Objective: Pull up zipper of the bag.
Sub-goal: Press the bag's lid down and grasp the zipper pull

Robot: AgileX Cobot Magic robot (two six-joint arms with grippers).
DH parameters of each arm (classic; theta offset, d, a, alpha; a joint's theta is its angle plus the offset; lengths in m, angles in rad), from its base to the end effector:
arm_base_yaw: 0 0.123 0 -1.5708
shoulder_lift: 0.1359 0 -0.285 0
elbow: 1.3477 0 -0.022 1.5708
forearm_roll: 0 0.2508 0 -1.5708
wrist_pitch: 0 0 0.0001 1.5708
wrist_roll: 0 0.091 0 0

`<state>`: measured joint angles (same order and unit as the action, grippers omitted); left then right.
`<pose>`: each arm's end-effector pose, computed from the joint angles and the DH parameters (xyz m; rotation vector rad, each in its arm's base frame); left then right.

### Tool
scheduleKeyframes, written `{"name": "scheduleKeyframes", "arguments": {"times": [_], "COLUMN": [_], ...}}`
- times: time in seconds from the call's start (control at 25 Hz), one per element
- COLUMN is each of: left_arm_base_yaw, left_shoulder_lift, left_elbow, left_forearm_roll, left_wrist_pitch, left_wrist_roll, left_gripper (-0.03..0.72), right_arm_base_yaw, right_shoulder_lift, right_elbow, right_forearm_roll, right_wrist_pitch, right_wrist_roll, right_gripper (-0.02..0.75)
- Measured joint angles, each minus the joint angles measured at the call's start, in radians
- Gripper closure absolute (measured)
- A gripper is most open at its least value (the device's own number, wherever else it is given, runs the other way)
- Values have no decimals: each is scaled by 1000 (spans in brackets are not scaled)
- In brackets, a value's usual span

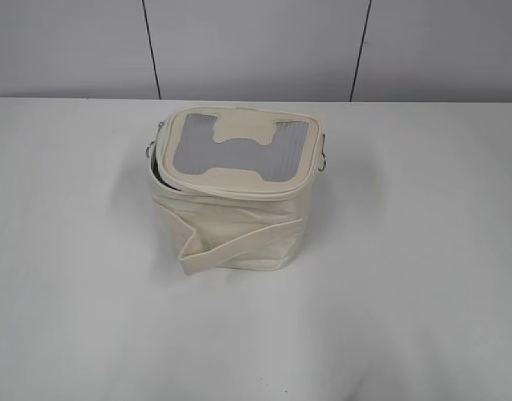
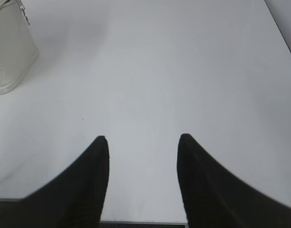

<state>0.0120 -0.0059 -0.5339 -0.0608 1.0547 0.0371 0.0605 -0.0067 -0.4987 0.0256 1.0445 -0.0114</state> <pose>-0.0097 -0.0049 0.2872 0.0291 1.9971 -0.0406 -0.0052 0.0017 0.2782 -0.0737 2.0216 0.0616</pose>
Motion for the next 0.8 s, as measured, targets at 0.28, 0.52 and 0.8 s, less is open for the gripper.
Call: {"name": "scheduleKeyframes", "arguments": {"times": [0.28, 0.52, 0.8], "left_arm_base_yaw": [0, 0, 0], "left_shoulder_lift": [0, 0, 0], "left_elbow": [0, 0, 0], "left_forearm_roll": [0, 0, 0], "left_wrist_pitch": [0, 0, 0], "left_wrist_roll": [0, 0, 0], "left_gripper": [442, 442, 442], "right_arm_base_yaw": [0, 0, 0], "right_shoulder_lift": [0, 64, 530], "right_elbow": [0, -43, -91], "right_forearm_roll": [25, 280, 937], "right_wrist_pitch": [0, -128, -362], "right_wrist_roll": [0, -135, -862], "right_gripper": [360, 360, 360]}}
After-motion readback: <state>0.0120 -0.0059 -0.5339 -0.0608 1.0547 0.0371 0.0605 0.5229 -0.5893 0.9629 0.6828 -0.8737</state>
